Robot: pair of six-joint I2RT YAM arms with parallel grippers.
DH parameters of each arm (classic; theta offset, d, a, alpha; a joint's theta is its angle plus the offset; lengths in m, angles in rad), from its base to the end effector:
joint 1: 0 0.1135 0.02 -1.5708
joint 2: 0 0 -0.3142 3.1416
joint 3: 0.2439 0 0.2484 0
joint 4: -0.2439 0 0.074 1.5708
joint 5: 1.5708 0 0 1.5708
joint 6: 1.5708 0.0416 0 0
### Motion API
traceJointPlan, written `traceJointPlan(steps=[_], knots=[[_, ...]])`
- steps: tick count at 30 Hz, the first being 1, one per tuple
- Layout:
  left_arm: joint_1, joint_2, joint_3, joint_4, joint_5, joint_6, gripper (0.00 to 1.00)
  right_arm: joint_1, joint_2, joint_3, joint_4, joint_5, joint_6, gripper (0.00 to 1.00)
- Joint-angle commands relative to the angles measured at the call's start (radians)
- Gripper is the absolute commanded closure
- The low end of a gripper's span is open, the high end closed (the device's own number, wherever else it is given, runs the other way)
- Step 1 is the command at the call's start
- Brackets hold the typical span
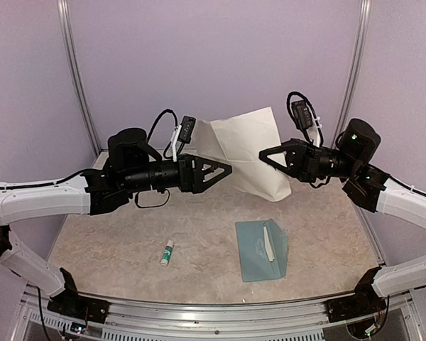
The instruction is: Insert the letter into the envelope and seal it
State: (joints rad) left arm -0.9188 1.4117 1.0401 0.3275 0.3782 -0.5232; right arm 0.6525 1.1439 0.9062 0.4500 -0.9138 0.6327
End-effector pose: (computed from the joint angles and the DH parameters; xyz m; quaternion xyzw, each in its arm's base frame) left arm 0.1875 -0.2710 0.3871 0.2669 0.6703 -0.5503 0.4204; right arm 0.1671 0.1691 0.4220 -0.3488 0.5603 0.6403 0.3929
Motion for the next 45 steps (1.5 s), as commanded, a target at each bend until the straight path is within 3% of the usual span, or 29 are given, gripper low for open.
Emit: traceJointPlan(steps=[1,10,17,22,26,32,36,38,42,45], knots=[[0.003,-0.014,0.016,-0.047,-0.087,0.085,0.01,0.009,-0.011,-0.015,0.079,-0.007,0.047,1.00],[0.097,-0.123,-0.147,0.041,-0.081,0.056,0.01,0.009,-0.018,-0.028,0.176,-0.025,0.128,1.00],[0.130,-0.165,-0.183,0.061,-0.021,0.092,0.01,0.010,-0.012,-0.037,0.205,-0.040,0.154,1.00],[0.161,-0.207,-0.232,0.143,0.135,0.076,0.04,0.009,-0.022,-0.038,0.186,-0.031,0.148,1.00],[0.156,-0.219,-0.246,0.214,0.284,0.056,0.26,0.009,-0.024,-0.040,0.196,-0.034,0.162,1.00],[0.127,-0.236,-0.240,0.242,0.381,0.054,0.76,0.006,-0.023,-0.040,0.163,-0.004,0.155,1.00],[0.101,-0.240,-0.227,0.248,0.418,0.058,0.99,0.003,-0.015,-0.048,0.161,0.019,0.171,1.00],[0.088,-0.239,-0.218,0.243,0.424,0.063,1.00,-0.002,-0.007,-0.048,0.160,0.018,0.180,1.00],[0.071,-0.240,-0.209,0.253,0.409,0.060,1.00,-0.002,0.012,-0.052,0.173,-0.039,0.174,0.80],[0.069,-0.238,-0.200,0.252,0.401,0.058,1.00,-0.002,0.012,-0.059,0.171,-0.080,0.168,0.77]])
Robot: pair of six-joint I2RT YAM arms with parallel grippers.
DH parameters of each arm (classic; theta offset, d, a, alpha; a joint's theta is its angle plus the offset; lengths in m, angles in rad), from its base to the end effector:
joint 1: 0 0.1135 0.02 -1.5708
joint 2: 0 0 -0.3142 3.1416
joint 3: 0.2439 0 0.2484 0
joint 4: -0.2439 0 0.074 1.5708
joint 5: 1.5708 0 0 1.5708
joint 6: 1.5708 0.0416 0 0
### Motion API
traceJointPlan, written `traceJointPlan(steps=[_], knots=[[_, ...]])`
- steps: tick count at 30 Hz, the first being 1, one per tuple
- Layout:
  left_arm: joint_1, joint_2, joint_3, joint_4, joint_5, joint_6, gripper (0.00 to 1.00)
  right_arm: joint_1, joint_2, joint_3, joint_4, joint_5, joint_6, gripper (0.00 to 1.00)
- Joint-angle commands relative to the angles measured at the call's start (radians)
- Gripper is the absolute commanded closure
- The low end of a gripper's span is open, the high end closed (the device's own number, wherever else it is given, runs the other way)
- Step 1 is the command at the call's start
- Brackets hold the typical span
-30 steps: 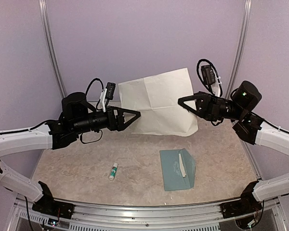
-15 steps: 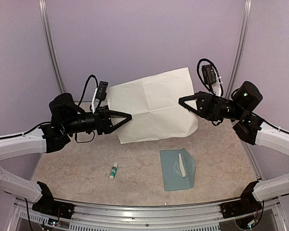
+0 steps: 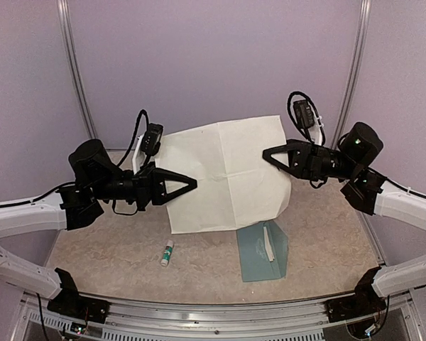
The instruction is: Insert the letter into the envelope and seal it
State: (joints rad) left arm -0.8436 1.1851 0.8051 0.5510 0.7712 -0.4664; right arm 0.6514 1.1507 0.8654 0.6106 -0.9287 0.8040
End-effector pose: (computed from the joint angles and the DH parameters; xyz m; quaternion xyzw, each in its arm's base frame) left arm 0.1447 -0.2062 0.3886 0.3945 0.5323 -0.6239 0.4145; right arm 0.1657 0.1682 0.4217 -0.3230 0.5477 0.6781 0.3686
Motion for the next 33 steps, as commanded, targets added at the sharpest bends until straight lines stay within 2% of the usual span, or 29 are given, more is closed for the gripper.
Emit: traceJointPlan(steps=[1,4,6,7,8,10,12,14,17,19,22,26,33], knots=[[-0.007,-0.009,0.038,0.027,0.006,0.003,1.00,0.001,0.005,-0.019,0.013,-0.081,-0.001,0.81],[-0.017,0.003,0.045,0.038,0.003,0.003,1.00,0.010,0.006,-0.023,0.023,-0.114,0.001,0.89],[-0.025,0.019,0.053,0.045,-0.001,0.002,1.00,0.020,0.007,-0.023,0.032,-0.131,-0.002,0.99],[-0.027,0.027,0.059,0.042,-0.014,0.002,1.00,0.021,0.005,-0.025,0.039,-0.135,0.001,1.00],[-0.026,0.037,0.063,0.032,-0.035,0.003,0.91,0.021,0.000,-0.029,0.044,-0.128,0.000,1.00],[-0.011,0.043,0.067,-0.003,-0.099,0.009,0.57,0.021,-0.020,-0.035,0.017,-0.078,-0.022,1.00],[0.014,0.026,0.051,-0.038,-0.188,0.010,0.37,0.021,-0.044,-0.025,-0.068,-0.006,-0.075,1.00],[0.043,-0.016,0.019,-0.067,-0.300,0.010,0.23,0.020,-0.066,-0.022,-0.134,0.061,-0.119,1.00],[0.071,-0.102,-0.010,-0.188,-0.551,0.027,0.11,0.017,-0.097,-0.023,-0.207,0.154,-0.161,1.00],[0.076,-0.145,-0.010,-0.272,-0.697,0.040,0.06,0.017,-0.108,-0.014,-0.272,0.216,-0.194,1.00],[0.077,-0.184,-0.007,-0.330,-0.809,0.036,0.02,0.017,-0.105,-0.008,-0.309,0.255,-0.219,1.00],[0.050,-0.171,0.004,-0.284,-0.671,0.037,0.01,0.019,-0.074,-0.008,-0.290,0.233,-0.213,1.00],[-0.109,-0.007,0.125,-0.248,-0.471,0.093,0.01,0.032,-0.023,-0.002,-0.238,0.211,-0.200,1.00]])
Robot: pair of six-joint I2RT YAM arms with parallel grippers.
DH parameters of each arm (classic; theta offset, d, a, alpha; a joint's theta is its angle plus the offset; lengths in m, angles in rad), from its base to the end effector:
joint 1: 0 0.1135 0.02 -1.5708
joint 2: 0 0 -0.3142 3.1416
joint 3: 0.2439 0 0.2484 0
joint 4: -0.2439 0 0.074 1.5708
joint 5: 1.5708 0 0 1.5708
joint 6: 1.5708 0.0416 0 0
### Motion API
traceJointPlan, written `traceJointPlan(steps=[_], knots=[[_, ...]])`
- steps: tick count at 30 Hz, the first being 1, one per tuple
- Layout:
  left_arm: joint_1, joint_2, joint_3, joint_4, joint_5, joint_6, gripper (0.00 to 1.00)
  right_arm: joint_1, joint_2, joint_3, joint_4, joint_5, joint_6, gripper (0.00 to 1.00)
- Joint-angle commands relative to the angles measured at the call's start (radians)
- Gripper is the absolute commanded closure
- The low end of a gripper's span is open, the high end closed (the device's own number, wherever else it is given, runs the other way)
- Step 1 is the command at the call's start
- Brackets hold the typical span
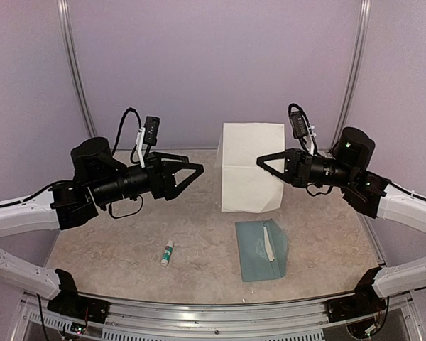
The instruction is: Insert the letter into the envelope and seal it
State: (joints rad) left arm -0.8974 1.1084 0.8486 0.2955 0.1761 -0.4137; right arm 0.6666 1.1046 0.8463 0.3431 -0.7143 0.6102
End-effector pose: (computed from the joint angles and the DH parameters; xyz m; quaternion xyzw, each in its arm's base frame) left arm 0.1459 -0.1946 0.3949 0.2271 0.6564 -0.4854 0.5310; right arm 0.1656 0.1650 0.3995 -0.2752 0.6263 0.6011 0.4131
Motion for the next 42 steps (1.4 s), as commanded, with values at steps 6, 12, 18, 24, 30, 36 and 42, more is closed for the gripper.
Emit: traceJointPlan(steps=[6,12,18,24,30,36,42], knots=[[-0.090,0.211,0.156,0.017,0.176,0.031,0.01,0.048,0.075,0.042,0.034,-0.021,-0.021,1.00],[-0.090,0.266,0.169,0.033,0.178,0.012,0.05,0.066,0.093,0.045,0.045,-0.037,-0.029,1.00],[-0.088,0.291,0.154,0.069,0.204,-0.014,0.27,0.065,0.093,0.038,0.067,-0.066,-0.028,1.00],[-0.069,0.288,0.108,0.168,0.274,-0.069,0.65,0.065,0.084,0.041,0.019,-0.030,-0.058,1.00],[-0.047,0.267,0.086,0.158,0.294,-0.057,1.00,0.056,0.040,0.054,-0.092,0.072,-0.117,0.62],[-0.043,0.231,0.064,0.166,0.316,-0.039,1.00,0.027,0.010,0.030,-0.122,0.094,-0.127,0.15],[-0.041,0.201,0.026,0.248,0.308,-0.063,1.00,0.027,0.048,-0.027,-0.052,-0.036,-0.092,0.01]])
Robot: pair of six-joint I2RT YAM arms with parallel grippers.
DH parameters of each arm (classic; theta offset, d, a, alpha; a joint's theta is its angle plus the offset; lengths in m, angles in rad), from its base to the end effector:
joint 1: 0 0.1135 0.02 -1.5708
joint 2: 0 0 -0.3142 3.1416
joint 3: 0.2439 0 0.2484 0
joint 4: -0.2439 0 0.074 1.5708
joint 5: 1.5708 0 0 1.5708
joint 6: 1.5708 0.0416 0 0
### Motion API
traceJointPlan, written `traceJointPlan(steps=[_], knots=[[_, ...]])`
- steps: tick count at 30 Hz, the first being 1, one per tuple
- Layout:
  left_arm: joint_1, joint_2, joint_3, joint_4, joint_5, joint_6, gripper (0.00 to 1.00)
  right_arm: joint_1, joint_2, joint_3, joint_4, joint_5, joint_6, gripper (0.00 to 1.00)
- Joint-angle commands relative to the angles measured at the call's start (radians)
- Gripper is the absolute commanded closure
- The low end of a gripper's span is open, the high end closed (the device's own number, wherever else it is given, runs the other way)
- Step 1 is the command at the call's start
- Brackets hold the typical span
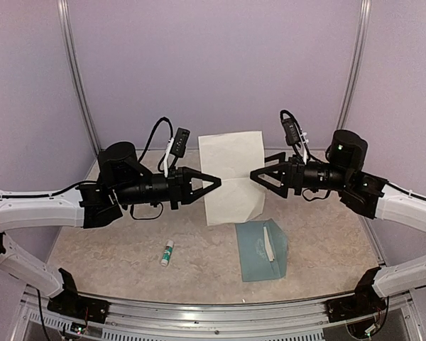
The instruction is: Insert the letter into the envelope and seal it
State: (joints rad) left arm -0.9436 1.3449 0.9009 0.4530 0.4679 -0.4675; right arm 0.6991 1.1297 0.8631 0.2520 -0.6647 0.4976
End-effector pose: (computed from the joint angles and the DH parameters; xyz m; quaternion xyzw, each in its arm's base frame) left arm 0.1633 -0.2573 0.3713 0.3215 0.6266 -0.5723 0.4202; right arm 0.1679 0.1747 0.3904 -0.2956 0.6468 0.5658 0.4173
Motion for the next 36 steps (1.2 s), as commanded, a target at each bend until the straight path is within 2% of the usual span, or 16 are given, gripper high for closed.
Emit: traceJointPlan(steps=[1,4,6,8,9,10,11,12,13,14,16,19,27,31,36], knots=[[0.007,-0.041,-0.030,0.100,0.014,-0.011,1.00,-0.004,0.033,-0.054,0.061,-0.121,0.034,0.01],[0.007,-0.045,-0.033,0.106,0.006,-0.011,1.00,0.001,0.066,-0.076,0.134,-0.221,0.075,0.05],[0.008,-0.044,-0.033,0.106,0.006,-0.012,1.00,0.008,0.080,-0.083,0.181,-0.274,0.095,0.17],[0.008,-0.043,-0.035,0.100,0.004,-0.013,1.00,0.013,0.079,-0.091,0.229,-0.302,0.114,0.38],[0.009,-0.042,-0.036,0.096,0.000,-0.013,1.00,0.011,0.075,-0.093,0.241,-0.302,0.118,0.56],[0.009,-0.041,-0.035,0.086,-0.007,-0.011,1.00,0.012,0.069,-0.092,0.238,-0.291,0.114,0.79],[0.011,-0.042,-0.034,0.075,-0.017,-0.008,0.99,0.012,0.060,-0.088,0.222,-0.268,0.100,0.93],[0.012,-0.043,-0.033,0.061,-0.028,-0.005,0.90,0.012,0.053,-0.084,0.192,-0.242,0.082,1.00],[0.016,-0.047,-0.034,0.046,-0.038,0.000,0.69,0.012,0.047,-0.075,0.143,-0.217,0.059,1.00],[0.022,-0.052,-0.036,0.033,-0.052,0.003,0.57,0.012,0.041,-0.070,0.114,-0.202,0.038,1.00],[0.047,-0.078,-0.052,0.015,-0.067,0.003,0.46,0.012,0.034,-0.060,0.072,-0.203,0.006,1.00],[0.098,-0.142,-0.077,-0.008,-0.083,-0.002,0.36,0.012,0.018,-0.054,0.039,-0.232,-0.022,1.00],[0.216,-0.263,-0.068,-0.112,-0.174,-0.044,0.31,0.014,-0.034,-0.038,-0.042,-0.334,-0.088,1.00],[0.197,-0.212,0.005,-0.169,-0.118,-0.034,0.30,0.015,-0.015,-0.002,-0.136,-0.343,-0.140,1.00],[0.100,-0.081,0.123,-0.244,-0.033,0.046,0.27,0.017,0.005,0.030,-0.204,-0.328,-0.184,1.00]])
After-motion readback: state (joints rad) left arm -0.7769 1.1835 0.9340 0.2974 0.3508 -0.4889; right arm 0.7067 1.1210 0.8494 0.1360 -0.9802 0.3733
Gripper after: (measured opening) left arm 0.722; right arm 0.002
